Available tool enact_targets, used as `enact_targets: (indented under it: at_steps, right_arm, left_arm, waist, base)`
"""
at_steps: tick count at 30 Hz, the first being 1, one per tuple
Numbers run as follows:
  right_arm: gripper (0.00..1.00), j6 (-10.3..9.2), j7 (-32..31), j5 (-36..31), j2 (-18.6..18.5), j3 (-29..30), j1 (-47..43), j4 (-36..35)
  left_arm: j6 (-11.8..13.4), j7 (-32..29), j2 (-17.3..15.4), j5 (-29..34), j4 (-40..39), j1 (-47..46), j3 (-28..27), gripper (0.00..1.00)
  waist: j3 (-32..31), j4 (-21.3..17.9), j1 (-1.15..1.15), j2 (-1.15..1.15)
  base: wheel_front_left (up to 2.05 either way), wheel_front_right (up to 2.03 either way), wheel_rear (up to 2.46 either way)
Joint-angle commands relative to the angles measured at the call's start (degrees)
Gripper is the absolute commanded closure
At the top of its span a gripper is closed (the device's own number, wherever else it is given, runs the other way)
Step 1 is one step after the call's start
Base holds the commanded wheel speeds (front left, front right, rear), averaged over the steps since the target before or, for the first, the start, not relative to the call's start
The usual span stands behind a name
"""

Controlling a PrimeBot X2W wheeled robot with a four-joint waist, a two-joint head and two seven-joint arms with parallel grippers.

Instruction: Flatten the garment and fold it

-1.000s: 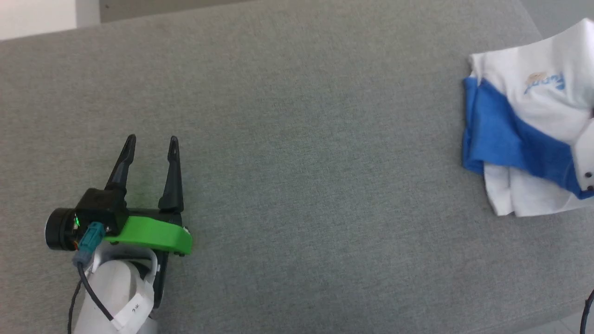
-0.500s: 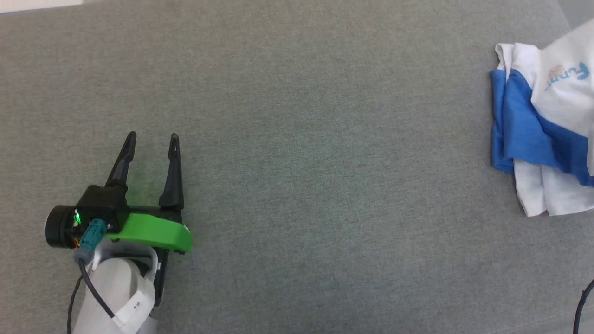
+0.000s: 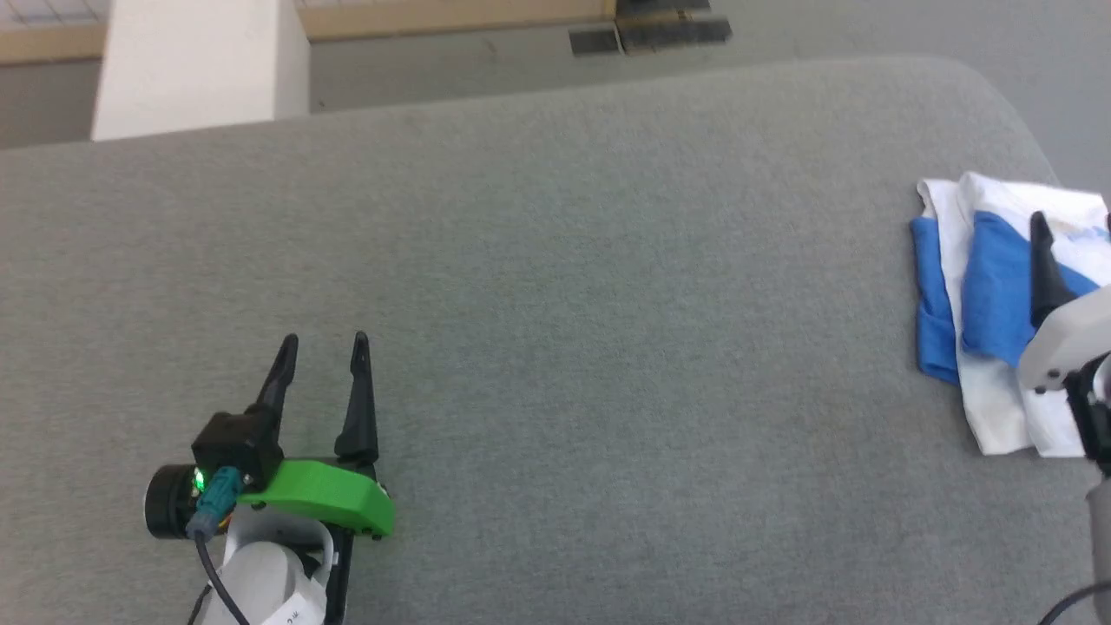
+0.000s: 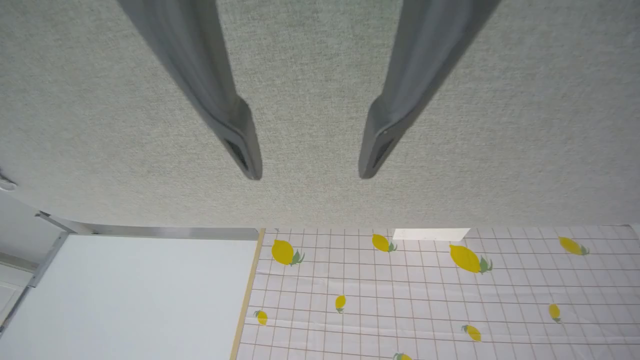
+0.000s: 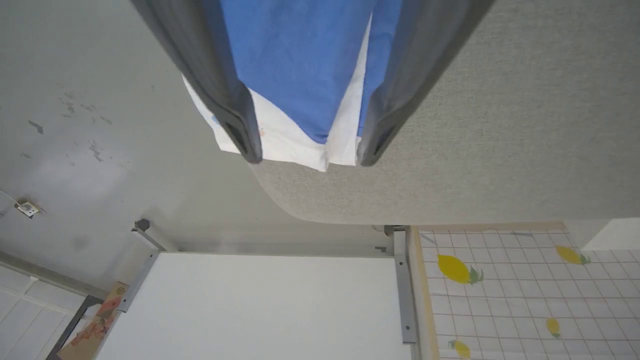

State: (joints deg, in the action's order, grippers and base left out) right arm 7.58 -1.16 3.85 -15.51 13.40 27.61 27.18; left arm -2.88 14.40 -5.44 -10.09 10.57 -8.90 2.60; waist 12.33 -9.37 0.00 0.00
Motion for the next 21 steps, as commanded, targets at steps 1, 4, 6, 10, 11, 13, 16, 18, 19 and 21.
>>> enact_targets:
  at_steps: [1,4,6,10,11,13,16,18,19,21]
  right_arm:
    - [0.00,-0.09,0.8,1.6,0.9,-0.8,-2.2,-2.3]
    - [0.00,-0.09,2.1,5.2,2.7,-2.2,-7.3,-8.6]
    - [0.00,-0.09,2.6,6.5,4.1,-2.9,-10.8,-13.2]
    - [0.00,-0.09,3.6,7.6,7.0,-4.4,-17.9,-21.2]
    - [0.00,-0.09,3.9,7.7,7.7,-4.7,-19.3,-22.7]
    - [0.00,-0.09,4.8,7.7,9.2,-5.1,-22.4,-25.8]
    - [0.00,-0.09,6.4,8.1,10.7,-6.2,-26.2,-28.5]
    - [0.00,-0.09,7.4,8.0,11.3,-6.9,-28.1,-29.2]
    - [0.00,-0.09,7.7,7.8,11.5,-7.6,-28.9,-29.6]
    - [0.00,-0.09,7.8,7.0,11.9,-8.9,-30.6,-30.2]
  left_arm:
    - [0.2,0.4,0.2,-0.6,0.6,0.6,0.0,0.00]
    - [0.6,0.4,0.5,-0.6,1.7,1.1,0.4,0.00]
    - [0.9,0.5,0.7,-0.3,2.2,1.5,0.8,0.00]
    - [1.2,0.5,1.0,-0.1,3.1,2.2,1.8,0.00]
    - [1.3,0.5,1.1,-0.1,3.2,2.4,1.9,0.00]
    - [1.2,0.6,1.3,-0.3,3.6,2.7,2.2,0.00]
    - [1.2,0.6,1.4,-0.4,4.2,3.1,2.6,0.00]
    - [1.3,0.6,1.5,-0.5,4.3,3.4,2.7,0.00]
    - [1.4,0.6,1.5,-0.5,4.3,3.5,2.8,0.00]
    - [1.4,0.6,1.6,-0.7,4.4,4.0,2.8,0.00]
  waist:
    - [-5.7,4.2,0.00,0.00]
    - [-8.0,6.0,0.00,0.00]
    - [-9.1,7.1,0.00,0.00]
    - [-10.9,9.3,0.00,0.00]
    - [-11.1,9.7,0.00,0.00]
    - [-11.6,10.5,0.00,0.00]
    - [-12.2,11.5,0.00,0.00]
    - [-12.5,11.8,0.00,0.00]
    - [-12.6,11.9,0.00,0.00]
    - [-12.9,12.0,0.00,0.00]
  base:
    - [0.00,0.00,0.00]
    - [0.00,0.00,0.00]
    - [0.00,0.00,0.00]
    - [0.00,0.00,0.00]
    - [0.00,0.00,0.00]
    - [0.00,0.00,0.00]
    - [0.00,0.00,0.00]
    - [0.00,0.00,0.00]
    - [0.00,0.00,0.00]
    - [0.00,0.00,0.00]
